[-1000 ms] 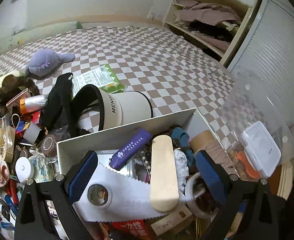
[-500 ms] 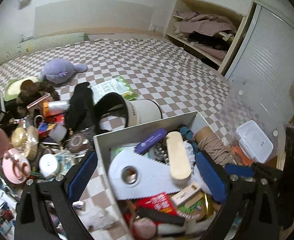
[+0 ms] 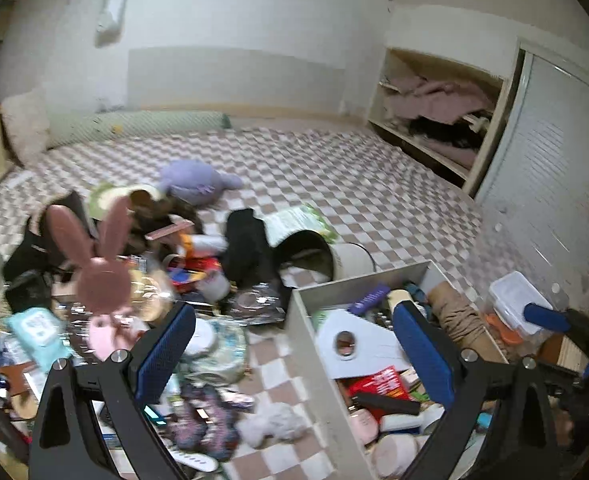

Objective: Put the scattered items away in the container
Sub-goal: 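Move both grippers back over the clutter on the bed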

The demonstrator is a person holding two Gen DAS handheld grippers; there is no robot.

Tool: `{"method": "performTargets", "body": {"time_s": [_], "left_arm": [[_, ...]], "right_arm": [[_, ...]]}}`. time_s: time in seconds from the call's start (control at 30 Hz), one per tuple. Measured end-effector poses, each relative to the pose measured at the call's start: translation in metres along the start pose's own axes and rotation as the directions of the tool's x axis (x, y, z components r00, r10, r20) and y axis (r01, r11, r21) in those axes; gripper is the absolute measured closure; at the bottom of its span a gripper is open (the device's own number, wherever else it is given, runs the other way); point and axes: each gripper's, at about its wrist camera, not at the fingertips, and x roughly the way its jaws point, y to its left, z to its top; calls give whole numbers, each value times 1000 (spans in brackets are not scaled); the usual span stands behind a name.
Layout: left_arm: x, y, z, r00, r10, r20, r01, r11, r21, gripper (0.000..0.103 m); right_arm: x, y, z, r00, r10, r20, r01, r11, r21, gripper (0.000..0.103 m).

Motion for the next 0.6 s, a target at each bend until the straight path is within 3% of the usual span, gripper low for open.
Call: {"method": "performTargets", "body": {"time_s": [0.23,0.47,0.6], "left_arm": [[-47,28,-13,994,54,98,-63,994,86,3],[-76,62,-34,989,104,101,-121,977,176,3],[-84,92,-47,990,111,81,-123,981,153,3]], "right_arm": [[-15,57,7,995,-52,90,55,998,-29,0],[-4,96,7,994,58,90,-57,998,-12,0],[11,111,3,987,135,81,-135,991,-6,0]]}}
